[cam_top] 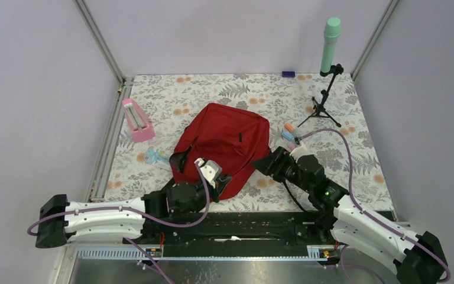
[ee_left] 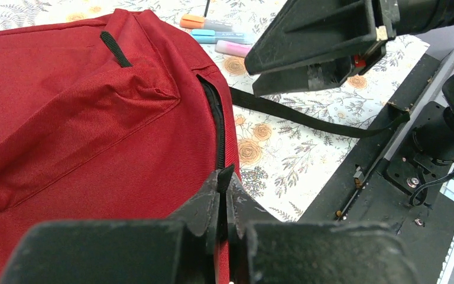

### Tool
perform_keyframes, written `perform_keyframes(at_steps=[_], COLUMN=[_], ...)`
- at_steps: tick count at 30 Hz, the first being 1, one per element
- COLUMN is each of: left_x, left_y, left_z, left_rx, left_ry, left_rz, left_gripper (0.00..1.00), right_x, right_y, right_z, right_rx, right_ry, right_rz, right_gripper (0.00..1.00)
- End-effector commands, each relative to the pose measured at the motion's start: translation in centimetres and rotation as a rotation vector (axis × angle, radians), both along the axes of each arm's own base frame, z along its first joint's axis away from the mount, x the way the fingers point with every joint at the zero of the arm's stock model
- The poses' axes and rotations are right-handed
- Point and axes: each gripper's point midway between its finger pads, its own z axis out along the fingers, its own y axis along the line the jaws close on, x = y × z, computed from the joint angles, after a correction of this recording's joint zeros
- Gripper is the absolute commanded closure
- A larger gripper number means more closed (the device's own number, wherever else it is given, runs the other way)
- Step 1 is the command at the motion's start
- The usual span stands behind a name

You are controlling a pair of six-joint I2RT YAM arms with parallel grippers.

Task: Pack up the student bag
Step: Zip the student bag at the center of the board.

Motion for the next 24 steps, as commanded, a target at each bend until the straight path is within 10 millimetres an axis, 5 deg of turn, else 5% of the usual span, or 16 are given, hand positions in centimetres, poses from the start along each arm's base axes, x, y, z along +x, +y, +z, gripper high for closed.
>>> perform_keyframes(at_steps=[1,11,14,18,24], left_x=[-0.4,-0.7,-0.7,-0.5,-0.1], left_y=[-1.9,-3.0,-3.1,-2.8,-1.3], left_z=[4.7,4.2,4.2,4.1,4.1], left_rx=[-0.166,-0.162,-0.154,-0.134,-0.131], left_ry=[-0.022,-0.008,-0.014,-0.023,-0.041], left_rz=[-0.040,-0.072,-0.077,-0.061,-0.024], left_gripper=[1.00,1.00,1.00,1.00,1.00], right_x=[-0.5,-1.6,-1.3,-0.5,1.3], right_y=[1.6,5.3,5.5,4.8,2.6], right_z=[1.5,0.3,-0.3,-1.0,-1.5], right_rx=[0.070,0.103,0.093,0.070,0.018], right_ry=[0.005,0.054,0.061,0.051,0.024], right_rz=[0.002,0.079,0.072,0.014,-0.051], right_gripper=[0.26,0.39,0.54,1.00,1.00])
